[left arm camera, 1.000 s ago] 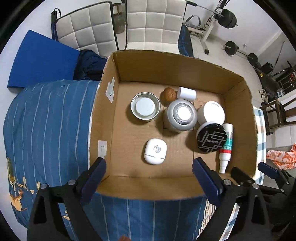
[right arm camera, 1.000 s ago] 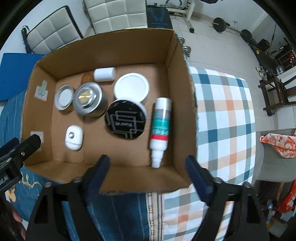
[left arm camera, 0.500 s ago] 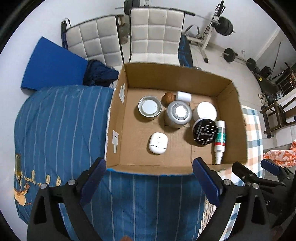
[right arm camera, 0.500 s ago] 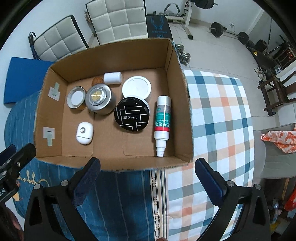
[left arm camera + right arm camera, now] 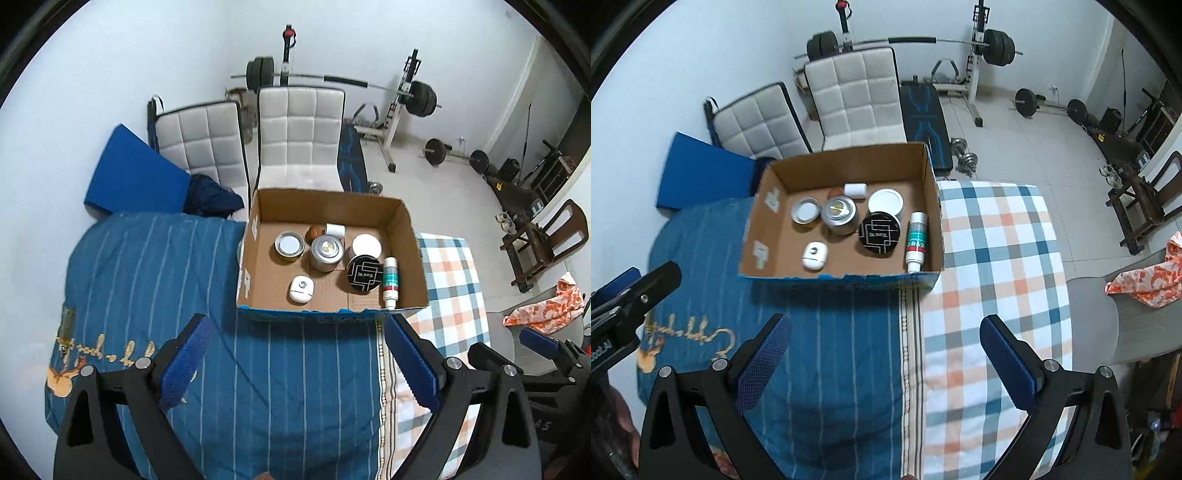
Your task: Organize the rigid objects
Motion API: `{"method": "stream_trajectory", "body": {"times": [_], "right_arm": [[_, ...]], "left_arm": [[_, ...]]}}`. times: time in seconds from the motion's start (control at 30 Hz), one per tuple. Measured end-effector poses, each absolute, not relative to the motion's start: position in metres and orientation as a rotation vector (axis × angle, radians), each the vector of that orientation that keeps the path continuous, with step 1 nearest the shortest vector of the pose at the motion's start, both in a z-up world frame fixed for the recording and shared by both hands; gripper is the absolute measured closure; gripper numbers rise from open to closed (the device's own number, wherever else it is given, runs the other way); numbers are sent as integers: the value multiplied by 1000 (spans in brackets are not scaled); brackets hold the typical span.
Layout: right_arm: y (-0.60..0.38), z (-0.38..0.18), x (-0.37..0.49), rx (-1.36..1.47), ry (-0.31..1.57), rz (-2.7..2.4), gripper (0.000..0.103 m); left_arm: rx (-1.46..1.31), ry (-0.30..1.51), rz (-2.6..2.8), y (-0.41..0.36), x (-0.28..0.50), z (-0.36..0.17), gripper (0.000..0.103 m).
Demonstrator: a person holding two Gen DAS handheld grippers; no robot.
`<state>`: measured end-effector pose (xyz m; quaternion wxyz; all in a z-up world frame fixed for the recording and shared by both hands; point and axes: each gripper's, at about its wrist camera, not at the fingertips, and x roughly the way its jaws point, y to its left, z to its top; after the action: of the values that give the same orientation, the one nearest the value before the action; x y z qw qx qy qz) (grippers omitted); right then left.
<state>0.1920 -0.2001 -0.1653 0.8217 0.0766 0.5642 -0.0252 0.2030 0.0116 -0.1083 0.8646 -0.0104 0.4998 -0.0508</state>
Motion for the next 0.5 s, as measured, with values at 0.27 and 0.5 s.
{"method": "stream_trajectory", "body": {"times": [0.27, 0.5], "right_arm": [[-200, -108, 149, 176, 1127, -37, 0], [-189, -74, 125, 149, 1068, -13, 0]], "left_arm": [[-21, 992, -115, 17, 167, -67, 7], [-26, 967, -132, 17, 140, -44, 7]]}}
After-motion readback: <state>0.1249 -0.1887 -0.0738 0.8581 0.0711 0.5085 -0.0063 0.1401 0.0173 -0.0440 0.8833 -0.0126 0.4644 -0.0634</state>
